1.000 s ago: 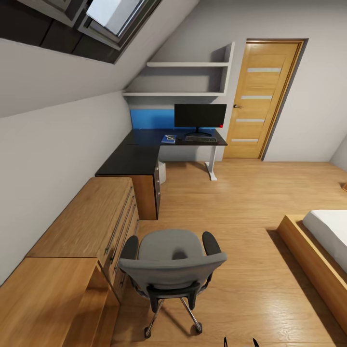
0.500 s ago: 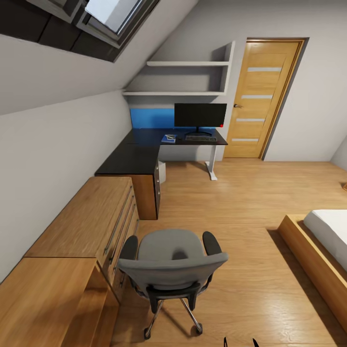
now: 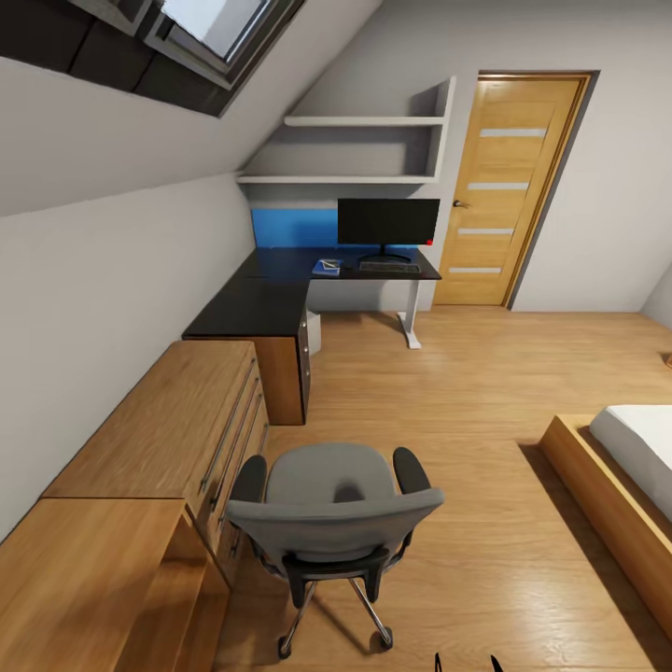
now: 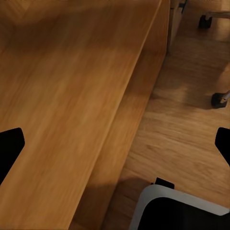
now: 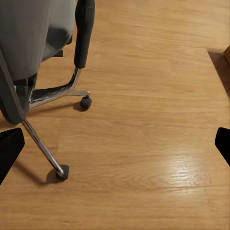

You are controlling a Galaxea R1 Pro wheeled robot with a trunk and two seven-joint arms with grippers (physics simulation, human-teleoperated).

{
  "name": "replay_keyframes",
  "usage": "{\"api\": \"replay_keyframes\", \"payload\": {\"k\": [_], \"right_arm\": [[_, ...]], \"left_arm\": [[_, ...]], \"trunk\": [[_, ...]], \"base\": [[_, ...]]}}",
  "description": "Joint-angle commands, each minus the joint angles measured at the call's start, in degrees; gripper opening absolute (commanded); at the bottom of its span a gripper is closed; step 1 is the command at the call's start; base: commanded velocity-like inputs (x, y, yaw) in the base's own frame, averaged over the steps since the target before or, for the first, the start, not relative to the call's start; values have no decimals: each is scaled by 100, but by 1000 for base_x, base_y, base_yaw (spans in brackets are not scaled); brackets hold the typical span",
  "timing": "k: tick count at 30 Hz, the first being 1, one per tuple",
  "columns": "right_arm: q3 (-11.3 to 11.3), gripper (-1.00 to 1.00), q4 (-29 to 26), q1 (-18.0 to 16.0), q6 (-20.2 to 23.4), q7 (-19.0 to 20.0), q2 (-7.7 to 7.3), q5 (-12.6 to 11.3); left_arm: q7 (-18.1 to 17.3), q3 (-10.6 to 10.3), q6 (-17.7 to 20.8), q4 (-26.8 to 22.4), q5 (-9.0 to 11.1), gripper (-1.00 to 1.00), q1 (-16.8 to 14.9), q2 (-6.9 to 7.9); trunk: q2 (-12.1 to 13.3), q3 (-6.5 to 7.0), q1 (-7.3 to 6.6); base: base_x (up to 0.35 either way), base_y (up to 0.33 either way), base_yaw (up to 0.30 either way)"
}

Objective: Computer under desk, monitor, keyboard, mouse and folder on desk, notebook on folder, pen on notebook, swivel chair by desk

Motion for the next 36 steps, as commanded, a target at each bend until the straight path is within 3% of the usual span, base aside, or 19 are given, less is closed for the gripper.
{"api": "replay_keyframes", "payload": {"k": [1, 10, 12, 13, 15, 16, 18, 20, 22, 23, 28, 36], "right_arm": [[50, 100, 2, -4, -8, -35, 0, -24], [59, 100, 7, -4, -8, -35, 23, -23], [58, 100, 4, -4, -8, -35, 24, -23], [57, 100, 2, -4, -8, -35, 24, -24], [60, 100, 2, -4, -8, -35, 25, -24], [50, 100, 0, -4, -8, -35, 22, -29], [45, 100, -7, -4, -8, -35, 20, -27], [41, 100, -64, -5, -44, -35, 19, -12], [40, 100, -206, -5, -4, -35, 18, -8], [33, 100, -682, -18, 529, -40, 18, -13], [27, 100, -1117, -71, 1476, -43, 17, -27], [-2, 100, -1205, -477, 2515, -36, -13, -70]], "left_arm": [[-1, -17, -16, 0, 30, 100, -3, 1], [-22, -18, 9, -6, 27, 100, -3, 3], [-36, -21, 168, -9, 18, 100, -3, 5], [-40, -21, 532, -47, 19, 100, -3, -4], [-38, -19, 799, -189, 20, 100, -3, -18], [-10, -25, 1582, -833, 21, 100, -8, -27], [-5, -26, 2130, -1149, 21, 100, -10, -27], [-1, -26, 3284, -2096, 21, 100, -13, -38], [-2, -27, 3672, -2505, 21, 100, -64, -90], [-7, -27, 4161, -2773, 14, 100, -454, -231], [-8, -27, 4581, -2811, 15, 100, -837, -277], [-32, -12, 5202, -2705, 49, 100, -1161, -259]], "trunk": [[-48, -26, 24], [-409, -188, 221], [-489, -224, 265], [-529, -242, 287], [-610, -278, 331], [-650, -296, 353], [-730, -331, 397], [-810, -367, 441], [-890, -403, 485], [-930, -421, 507], [-1131, -511, 617], [-1452, -655, 792]], "base": [[0, 0, 0], [0, 0, 0], [0, 0, 0], [0, 0, 0], [0, 0, 0], [0, 0, 0], [0, 0, 0], [0, 0, 0], [0, 0, 0], [0, 0, 0], [0, 0, 0], [0, 0, 0]]}}
